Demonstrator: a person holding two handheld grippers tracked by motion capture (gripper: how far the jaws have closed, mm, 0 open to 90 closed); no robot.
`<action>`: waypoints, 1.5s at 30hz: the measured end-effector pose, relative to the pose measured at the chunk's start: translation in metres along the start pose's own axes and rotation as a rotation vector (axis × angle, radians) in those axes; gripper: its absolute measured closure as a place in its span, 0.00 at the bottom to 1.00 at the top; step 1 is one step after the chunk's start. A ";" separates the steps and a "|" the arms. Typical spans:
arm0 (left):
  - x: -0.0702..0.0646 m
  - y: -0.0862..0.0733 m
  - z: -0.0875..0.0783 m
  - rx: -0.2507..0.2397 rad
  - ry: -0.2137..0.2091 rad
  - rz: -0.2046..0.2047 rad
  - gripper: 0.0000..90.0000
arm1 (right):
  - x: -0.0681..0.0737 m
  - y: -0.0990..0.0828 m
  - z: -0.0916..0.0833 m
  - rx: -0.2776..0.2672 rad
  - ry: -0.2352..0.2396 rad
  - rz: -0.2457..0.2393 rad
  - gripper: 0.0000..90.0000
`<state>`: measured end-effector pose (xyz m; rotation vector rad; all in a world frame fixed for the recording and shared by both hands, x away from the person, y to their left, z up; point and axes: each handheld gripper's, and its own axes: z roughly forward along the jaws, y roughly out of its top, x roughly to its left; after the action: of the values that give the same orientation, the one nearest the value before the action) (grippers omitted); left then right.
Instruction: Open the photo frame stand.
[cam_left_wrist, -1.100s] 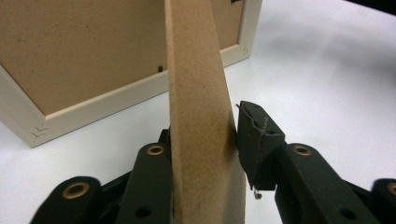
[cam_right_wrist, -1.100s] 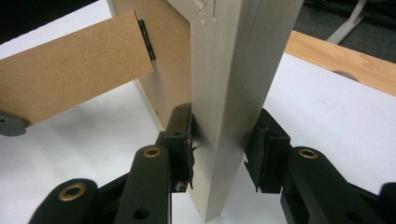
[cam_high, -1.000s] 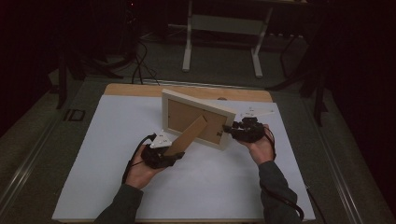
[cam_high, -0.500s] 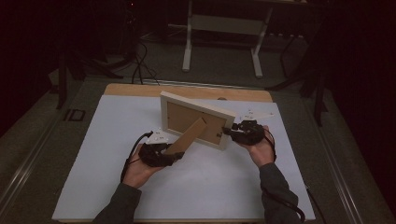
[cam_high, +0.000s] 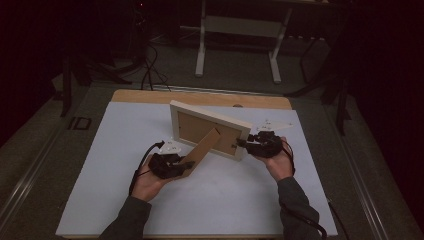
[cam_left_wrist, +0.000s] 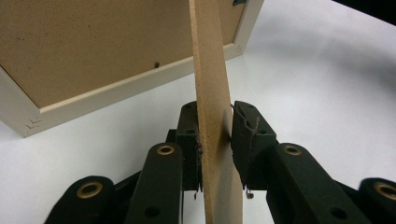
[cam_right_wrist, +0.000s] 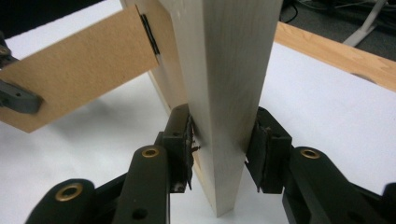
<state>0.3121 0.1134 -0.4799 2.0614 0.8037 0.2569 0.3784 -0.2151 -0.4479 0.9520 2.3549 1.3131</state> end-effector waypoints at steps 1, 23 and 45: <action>0.000 0.000 0.000 0.000 -0.001 -0.001 0.82 | 0.000 -0.001 0.002 0.009 -0.002 -0.001 0.70; -0.002 -0.001 0.004 0.022 -0.019 0.013 0.80 | 0.008 -0.011 0.006 0.027 0.001 -0.033 0.70; -0.005 0.000 0.006 0.028 -0.038 0.020 0.79 | 0.025 -0.019 0.003 0.011 -0.038 -0.074 0.68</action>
<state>0.3106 0.1058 -0.4834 2.0951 0.7673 0.2178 0.3538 -0.2034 -0.4637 0.8766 2.3480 1.2447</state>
